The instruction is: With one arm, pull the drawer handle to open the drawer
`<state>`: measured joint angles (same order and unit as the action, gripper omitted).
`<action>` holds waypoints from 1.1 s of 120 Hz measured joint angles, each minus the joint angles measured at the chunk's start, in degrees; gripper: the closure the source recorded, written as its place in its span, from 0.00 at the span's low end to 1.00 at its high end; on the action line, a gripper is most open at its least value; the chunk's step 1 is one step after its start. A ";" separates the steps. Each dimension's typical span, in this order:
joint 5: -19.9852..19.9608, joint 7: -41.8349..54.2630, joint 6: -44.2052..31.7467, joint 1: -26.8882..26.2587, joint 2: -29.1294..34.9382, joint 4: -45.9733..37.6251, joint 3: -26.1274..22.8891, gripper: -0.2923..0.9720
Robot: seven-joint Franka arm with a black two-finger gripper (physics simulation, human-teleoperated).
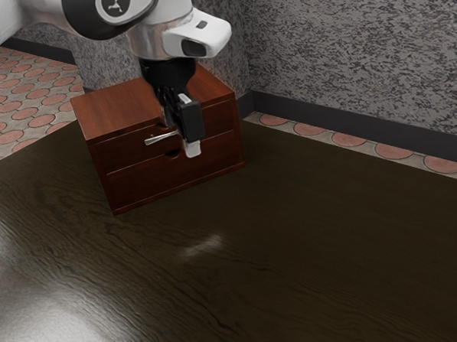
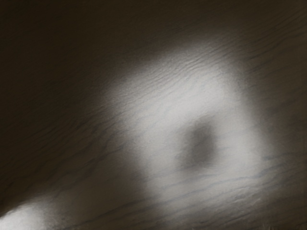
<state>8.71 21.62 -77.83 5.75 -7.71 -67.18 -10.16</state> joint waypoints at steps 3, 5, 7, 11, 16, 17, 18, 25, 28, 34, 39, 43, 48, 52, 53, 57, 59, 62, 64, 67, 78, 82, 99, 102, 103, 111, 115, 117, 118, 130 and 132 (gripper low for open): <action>-0.15 0.31 0.01 -0.16 -0.36 -0.01 0.02 0.23; -0.23 0.51 0.01 -0.25 -0.56 -0.03 0.02 0.23; -0.32 0.71 0.01 -0.30 -0.71 -0.04 -0.03 0.23; -0.43 1.07 0.02 -0.40 -0.90 -0.07 -0.65 0.23; -0.55 1.50 0.09 -0.99 -0.81 -0.08 -1.46 0.23; -0.53 1.59 0.12 -1.05 -0.76 -0.08 -1.71 0.23; -0.52 1.67 0.15 -1.16 -0.72 -0.08 -1.91 0.23; -0.51 2.40 0.37 -1.81 -0.74 -0.02 -2.57 0.23; -0.48 3.02 0.42 -1.80 -0.77 0.00 -2.28 0.23; -0.31 4.66 0.46 -1.03 -0.91 -0.04 -1.64 0.23; 0.36 6.28 0.34 -0.47 -0.83 -0.38 -1.36 0.23; 0.95 7.64 -0.37 0.04 -0.01 -2.58 -1.24 0.23; 1.48 9.25 -2.20 1.16 1.37 -6.77 -1.17 0.23; 1.98 10.52 -4.23 1.94 2.10 -9.72 -1.10 0.23; 2.12 10.83 -4.75 2.06 2.22 -10.30 -1.04 0.23; 2.64 12.01 -7.15 2.06 2.55 -12.49 -0.25 0.23; 2.84 12.57 -8.48 1.90 2.60 -13.40 0.41 0.23; 3.10 13.36 -10.34 1.84 2.57 -14.33 1.32 0.23; 3.25 13.86 -11.52 1.93 2.52 -14.75 1.85 0.23; 3.44 14.58 -13.25 2.06 2.42 -15.16 2.70 0.23; 3.91 16.92 -19.24 2.58 0.63 -15.75 5.56 0.23; 4.00 17.28 -21.12 2.38 -0.16 -15.90 7.08 0.23; 4.18 17.61 -26.21 3.06 -1.55 -16.09 11.91 0.23; 4.21 17.52 -26.81 3.22 -2.44 -15.75 12.44 0.23; 4.22 17.49 -27.01 3.26 -2.90 -15.47 12.57 0.23; 4.27 17.29 -28.68 3.06 -6.79 -13.06 12.97 0.23; 4.29 17.17 -29.48 2.78 -7.83 -12.47 13.00 0.23; 4.31 17.11 -29.83 2.64 -8.15 -12.29 13.00 0.23; 4.31 17.08 -29.99 2.58 -8.28 -12.21 12.99 0.23; 5.30 16.55 -31.48 2.27 -8.89 -11.31 13.15 0.23; 5.81 16.44 -31.65 2.26 -8.92 -11.01 13.15 0.23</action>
<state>14.52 38.06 -109.48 8.01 -16.64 -78.19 2.98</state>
